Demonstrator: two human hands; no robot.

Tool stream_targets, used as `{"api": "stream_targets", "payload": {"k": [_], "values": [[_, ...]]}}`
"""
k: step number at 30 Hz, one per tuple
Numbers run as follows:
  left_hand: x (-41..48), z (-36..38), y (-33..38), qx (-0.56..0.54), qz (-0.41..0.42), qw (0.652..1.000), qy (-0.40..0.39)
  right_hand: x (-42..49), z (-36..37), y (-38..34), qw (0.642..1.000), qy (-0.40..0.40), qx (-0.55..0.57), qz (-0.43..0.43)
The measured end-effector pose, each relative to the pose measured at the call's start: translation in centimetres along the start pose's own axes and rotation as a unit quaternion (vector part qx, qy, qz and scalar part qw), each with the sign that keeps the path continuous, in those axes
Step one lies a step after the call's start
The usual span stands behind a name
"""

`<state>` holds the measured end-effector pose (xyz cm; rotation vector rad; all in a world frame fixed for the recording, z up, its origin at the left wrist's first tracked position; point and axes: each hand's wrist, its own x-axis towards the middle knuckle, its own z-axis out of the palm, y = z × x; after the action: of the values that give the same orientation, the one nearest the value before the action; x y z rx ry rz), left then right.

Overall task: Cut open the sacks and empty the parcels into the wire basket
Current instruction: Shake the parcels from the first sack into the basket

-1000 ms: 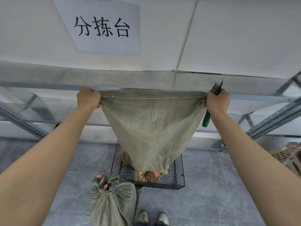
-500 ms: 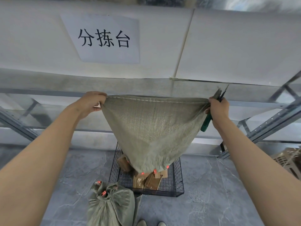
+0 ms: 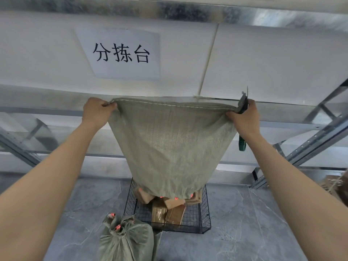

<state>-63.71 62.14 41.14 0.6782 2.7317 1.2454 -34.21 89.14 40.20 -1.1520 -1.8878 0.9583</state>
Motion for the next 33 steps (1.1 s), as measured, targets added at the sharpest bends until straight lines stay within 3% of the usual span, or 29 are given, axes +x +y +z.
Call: {"api": "stream_targets", "payload": {"k": [3, 7, 13, 21, 27, 33], "values": [[0.1, -0.6, 0.7, -0.059, -0.024, 0.998, 0.024, 0.2, -0.2, -1.1, 0.999, 0.044, -0.008, -0.004], [0.0, -1.0, 0.2, -0.043, -0.028, 0.999, -0.002, 0.4, -0.5, -1.3, 0.998, -0.011, -0.042, 0.052], [-0.6, -2.6, -0.2, -0.178, -0.062, 0.982, 0.013, 0.1, -2.0, -1.3, 0.986, -0.045, 0.090, 0.134], [-1.3, -2.4, 0.2, -0.222, -0.135, 0.965, 0.048, -0.8, -1.5, -0.9, 0.987, -0.017, 0.066, 0.145], [-1.9, -0.5, 2.0, -0.216, -0.154, 0.963, 0.041, -2.0, 0.7, -1.7, 0.983, -0.084, 0.086, 0.138], [-3.4, 0.7, 4.0, -0.242, -0.157, 0.957, 0.029, -3.3, 2.8, -2.6, 0.987, 0.050, 0.043, 0.148]]}}
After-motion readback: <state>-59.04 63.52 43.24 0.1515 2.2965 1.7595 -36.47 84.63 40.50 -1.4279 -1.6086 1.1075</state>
